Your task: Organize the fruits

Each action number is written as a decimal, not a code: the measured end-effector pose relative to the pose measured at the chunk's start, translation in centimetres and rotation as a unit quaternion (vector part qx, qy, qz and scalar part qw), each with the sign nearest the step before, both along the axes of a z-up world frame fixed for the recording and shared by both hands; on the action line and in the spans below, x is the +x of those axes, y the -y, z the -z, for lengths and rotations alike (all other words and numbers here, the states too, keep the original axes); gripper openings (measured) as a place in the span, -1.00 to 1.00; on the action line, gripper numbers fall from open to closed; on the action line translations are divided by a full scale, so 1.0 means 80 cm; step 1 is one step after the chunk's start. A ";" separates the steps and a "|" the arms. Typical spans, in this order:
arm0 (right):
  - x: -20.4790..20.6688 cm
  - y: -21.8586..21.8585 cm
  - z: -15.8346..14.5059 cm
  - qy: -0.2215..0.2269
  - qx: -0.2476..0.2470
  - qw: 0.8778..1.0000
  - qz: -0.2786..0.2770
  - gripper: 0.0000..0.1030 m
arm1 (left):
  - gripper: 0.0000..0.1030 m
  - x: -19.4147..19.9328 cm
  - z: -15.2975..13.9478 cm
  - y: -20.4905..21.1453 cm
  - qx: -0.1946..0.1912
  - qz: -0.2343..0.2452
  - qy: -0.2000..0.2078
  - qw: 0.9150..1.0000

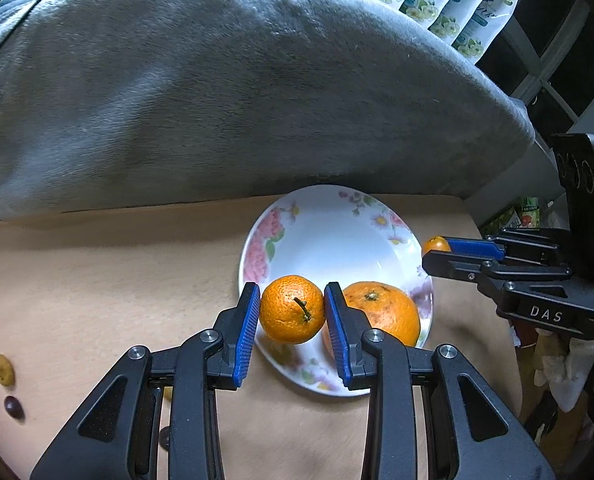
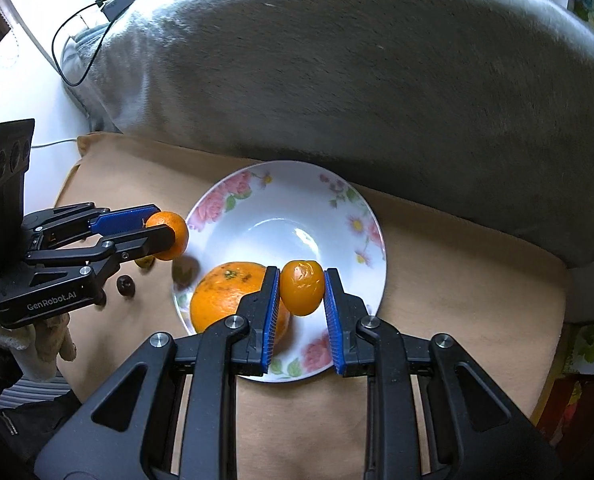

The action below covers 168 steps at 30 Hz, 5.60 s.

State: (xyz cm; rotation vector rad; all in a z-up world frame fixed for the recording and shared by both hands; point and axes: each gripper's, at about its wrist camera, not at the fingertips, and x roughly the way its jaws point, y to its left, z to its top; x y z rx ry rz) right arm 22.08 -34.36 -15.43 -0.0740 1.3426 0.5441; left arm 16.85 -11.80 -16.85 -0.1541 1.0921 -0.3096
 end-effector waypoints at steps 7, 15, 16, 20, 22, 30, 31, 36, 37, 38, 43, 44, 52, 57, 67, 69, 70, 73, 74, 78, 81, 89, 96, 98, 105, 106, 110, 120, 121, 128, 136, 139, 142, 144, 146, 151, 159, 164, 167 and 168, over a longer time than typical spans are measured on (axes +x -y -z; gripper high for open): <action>0.003 0.003 0.008 0.006 0.001 1.000 -0.009 -0.55 | -0.38 0.004 0.003 0.009 0.003 -0.003 0.002 1.000; 0.005 0.003 0.008 0.013 0.002 1.000 -0.013 -0.55 | -0.37 0.008 -0.001 0.016 0.006 -0.004 0.005 1.000; 0.005 0.003 0.008 0.014 0.002 1.000 -0.013 -0.55 | -0.36 0.008 -0.002 0.017 0.007 -0.004 0.004 1.000; 0.003 0.004 0.002 0.039 -0.010 0.999 -0.012 0.29 | -0.26 0.011 -0.005 0.019 0.009 -0.005 0.004 1.000; 0.001 0.005 -0.005 0.053 -0.009 0.999 -0.010 0.37 | 0.13 0.010 -0.009 0.018 0.010 -0.007 0.010 1.000; 0.000 0.008 -0.013 0.062 -0.012 0.998 0.005 0.56 | 0.38 0.006 -0.027 0.018 0.021 -0.007 0.031 0.999; 0.001 0.008 -0.014 0.062 -0.010 0.998 0.007 0.57 | 0.38 0.006 -0.028 0.018 0.024 -0.008 0.033 0.999; 0.002 0.007 -0.017 0.062 -0.002 0.998 0.013 0.67 | 0.53 -0.001 -0.034 0.017 0.032 -0.006 0.039 0.999; 0.002 0.006 -0.018 0.062 -0.002 0.998 0.014 0.67 | 0.54 -0.002 -0.035 0.018 0.034 -0.007 0.041 0.999; 0.002 0.006 -0.019 0.061 -0.001 0.998 0.015 0.68 | 0.54 -0.003 -0.036 0.019 0.036 -0.007 0.042 0.998; -0.001 0.005 -0.024 0.061 -0.001 0.998 0.020 0.68 | 0.54 -0.008 -0.043 0.018 0.040 -0.006 0.048 0.998; -0.002 0.004 -0.026 0.062 -0.002 0.998 0.022 0.68 | 0.54 -0.009 -0.044 0.016 0.041 -0.006 0.049 0.998; -0.011 -0.005 -0.040 0.069 0.001 0.997 0.044 0.68 | 0.54 -0.021 -0.056 0.003 0.041 -0.003 0.052 0.998; -0.023 -0.019 -0.050 0.077 -0.002 0.996 0.049 0.68 | 0.54 -0.031 -0.070 -0.012 0.041 -0.002 0.058 0.997; -0.049 -0.052 -0.069 0.098 0.006 0.994 0.054 0.68 | 0.54 -0.056 -0.087 -0.043 0.043 -0.009 0.064 0.997; -0.054 -0.060 -0.072 0.100 0.010 0.993 0.054 0.68 | 0.54 -0.061 -0.089 -0.050 0.044 -0.010 0.063 0.997; -0.057 -0.064 -0.073 0.102 0.012 0.993 0.053 0.68 | 0.54 -0.064 -0.089 -0.053 0.044 -0.011 0.063 0.997; -0.063 -0.079 -0.075 0.100 0.015 0.994 0.048 0.68 | 0.54 -0.072 -0.093 -0.065 0.044 -0.016 0.063 0.997; -0.064 -0.084 -0.075 0.099 0.015 0.994 0.047 0.68 | 0.54 -0.075 -0.094 -0.070 0.044 -0.018 0.063 0.997; -0.071 -0.108 -0.076 0.100 0.011 0.994 0.040 0.68 | 0.54 -0.082 -0.097 -0.088 0.046 -0.024 0.063 0.997; -0.077 -0.125 -0.076 0.101 0.004 0.994 0.036 0.68 | 0.54 -0.086 -0.098 -0.104 0.047 -0.031 0.062 0.996; -0.087 -0.170 -0.068 0.083 -0.008 0.996 0.012 0.68 | 0.54 -0.109 -0.088 -0.159 0.046 -0.067 0.051 0.995; -0.099 -0.212 -0.058 0.066 0.003 0.998 -0.022 0.68 | 0.50 -0.130 -0.066 -0.218 0.046 -0.111 0.027 0.992; -0.101 -0.221 -0.054 0.058 0.009 0.998 -0.026 0.68 | 0.50 -0.137 -0.058 -0.233 0.046 -0.123 0.018 0.991; -0.117 -0.247 -0.032 0.029 0.021 0.998 -0.045 0.67 | 0.37 -0.161 -0.029 -0.278 0.034 -0.165 -0.009 0.986; -0.120 -0.250 -0.029 0.026 0.024 0.998 -0.046 0.64 | 0.35 -0.161 -0.026 -0.282 0.031 -0.169 -0.013 0.985; -0.132 -0.269 -0.012 0.001 0.035 0.997 -0.063 0.48 | 0.23 -0.167 -0.008 -0.294 0.025 -0.177 -0.032 0.983; -0.146 -0.326 0.032 -0.045 0.033 0.992 -0.116 0.18 | 0.02 -0.154 0.026 -0.300 -0.008 -0.180 -0.059 0.982; -0.145 -0.330 0.037 -0.049 0.031 0.991 -0.119 0.17 | -0.01 -0.151 0.030 -0.299 -0.010 -0.177 -0.062 0.982; -0.148 -0.346 0.059 -0.063 0.017 0.989 -0.129 0.09 | -0.16 -0.135 0.051 -0.295 -0.016 -0.173 -0.078 0.982; -0.150 -0.361 0.076 -0.073 0.005 0.987 -0.143 -0.04 | -0.26 -0.125 0.059 -0.284 -0.010 -0.168 -0.082 0.982; -0.150 -0.368 0.083 -0.075 -0.003 0.986 -0.148 -0.08 | -0.33 -0.122 0.061 -0.283 -0.009 -0.166 -0.083 0.983; -0.149 -0.374 0.088 -0.079 -0.006 0.985 -0.152 -0.17 | -0.34 -0.119 0.064 -0.283 -0.008 -0.166 -0.084 0.983; -0.148 -0.376 0.090 -0.081 -0.008 0.985 -0.154 -0.18 | -0.38 -0.115 0.065 -0.282 -0.008 -0.167 -0.084 0.982; -0.147 -0.376 0.091 -0.083 -0.006 0.984 -0.156 -0.27 | -0.44 -0.112 0.067 -0.277 -0.005 -0.167 -0.084 0.982; -0.145 -0.373 0.090 -0.086 -0.003 0.983 -0.161 -0.33 | -0.63 -0.107 0.070 -0.271 0.002 -0.168 -0.084 0.982; -0.146 -0.364 0.078 -0.078 0.007 0.984 -0.159 -0.33 | -0.64 -0.110 0.063 -0.275 0.001 -0.168 -0.079 0.983; -0.143 -0.359 0.064 -0.068 0.014 0.985 -0.156 -0.33 | -0.64 -0.112 0.053 -0.272 0.002 -0.167 -0.073 0.983; -0.142 -0.354 0.055 -0.063 0.018 0.986 -0.152 -0.33 | -0.64 -0.110 0.047 -0.272 0.001 -0.164 -0.069 0.984; -0.141 -0.351 0.052 -0.061 0.020 0.987 -0.149 -0.33 | -0.64 -0.111 0.044 -0.271 0.002 -0.163 -0.067 0.984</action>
